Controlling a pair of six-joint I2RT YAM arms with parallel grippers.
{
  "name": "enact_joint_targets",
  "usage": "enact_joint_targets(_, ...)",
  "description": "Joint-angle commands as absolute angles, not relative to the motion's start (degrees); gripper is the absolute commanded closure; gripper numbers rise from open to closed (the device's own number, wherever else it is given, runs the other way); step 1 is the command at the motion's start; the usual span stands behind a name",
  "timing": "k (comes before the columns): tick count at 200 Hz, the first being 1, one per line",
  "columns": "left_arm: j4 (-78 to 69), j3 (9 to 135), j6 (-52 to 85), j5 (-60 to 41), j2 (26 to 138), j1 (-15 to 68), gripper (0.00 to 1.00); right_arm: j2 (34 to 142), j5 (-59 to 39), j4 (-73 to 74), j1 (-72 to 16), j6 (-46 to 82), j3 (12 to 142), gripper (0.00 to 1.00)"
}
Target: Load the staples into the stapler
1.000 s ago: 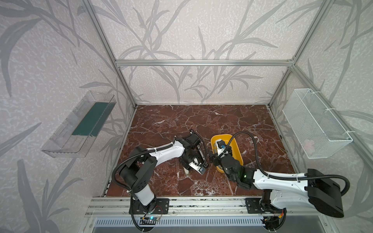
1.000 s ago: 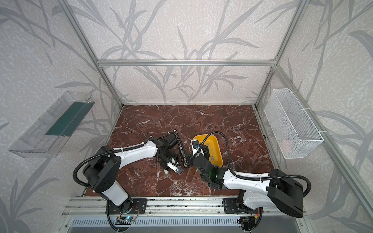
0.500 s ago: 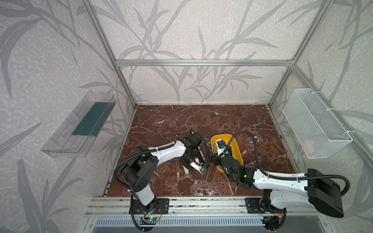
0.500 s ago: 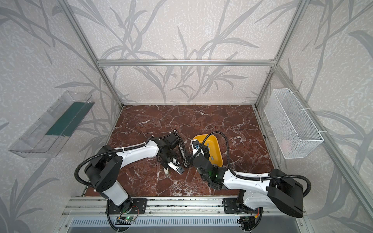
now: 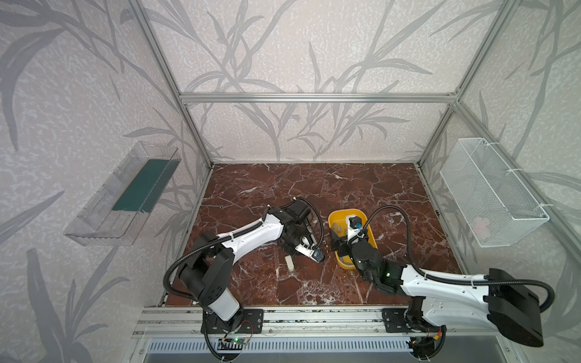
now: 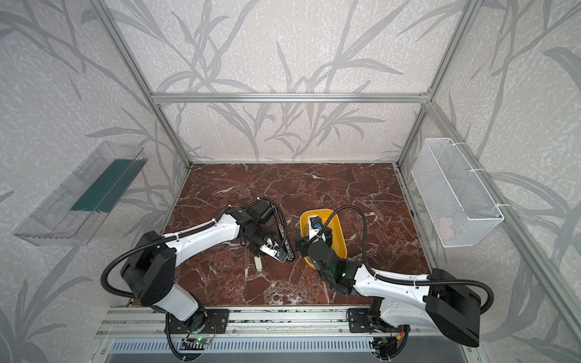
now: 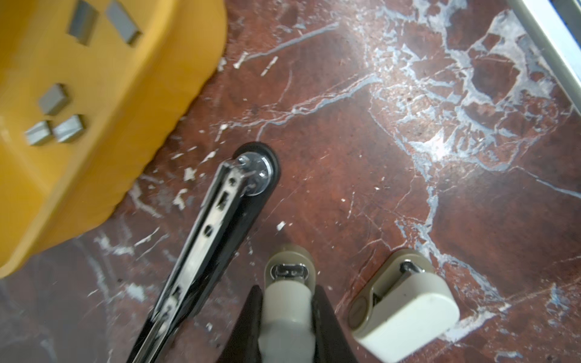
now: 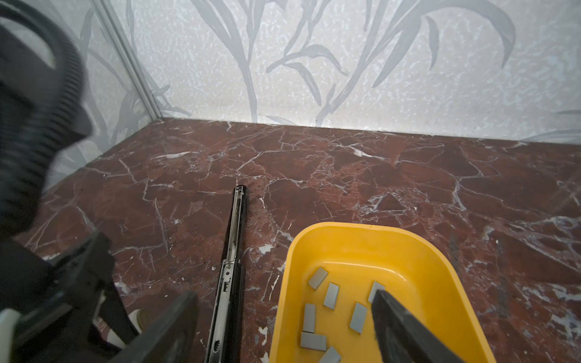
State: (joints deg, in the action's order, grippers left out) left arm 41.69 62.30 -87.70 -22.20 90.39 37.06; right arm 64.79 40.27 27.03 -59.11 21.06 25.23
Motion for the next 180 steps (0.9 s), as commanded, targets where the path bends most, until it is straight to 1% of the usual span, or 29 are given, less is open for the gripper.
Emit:
enact_joint_targets(1, 36.94, 61.97, -84.50, -27.44, 84.66, 35.02, 1.00, 61.95, 39.11, 26.25, -56.29, 26.68, 24.46, 0.15)
enact_joint_targets(32, 26.65, 57.44, -80.83, -28.29, 79.80, 33.75, 1.00, 62.78, 33.24, 25.41, -55.81, 25.95, 26.06, 0.19)
enact_joint_targets(45, 23.00, 55.79, -79.26, -29.27, 78.41, 33.38, 1.00, 63.76, 29.44, 25.49, -55.81, 25.01, 26.99, 0.25)
enact_joint_targets(65, 21.79, 54.85, -78.87, -31.32, 77.53, 33.30, 1.00, 65.39, 24.85, 25.55, -55.79, 23.83, 28.30, 0.29)
enact_joint_targets(101, 21.66, 54.93, -77.81, -33.94, 76.40, 33.30, 1.00, 67.40, 19.32, 27.78, -55.80, 22.83, 28.94, 0.30)
enact_joint_targets(122, 18.75, 54.25, -74.95, -34.90, 75.46, 33.26, 1.00, 67.80, 16.62, 29.11, -55.81, 22.13, 28.92, 0.30)
enact_joint_targets(165, 19.60, 53.91, -76.46, -37.33, 75.19, 33.28, 1.00, 69.29, 12.15, 31.06, -55.81, 21.54, 29.35, 0.30)
enact_joint_targets(180, 20.14, 53.81, -77.11, -37.73, 75.15, 33.31, 1.00, 69.81, 12.06, 31.20, -55.81, 21.70, 29.53, 0.30)
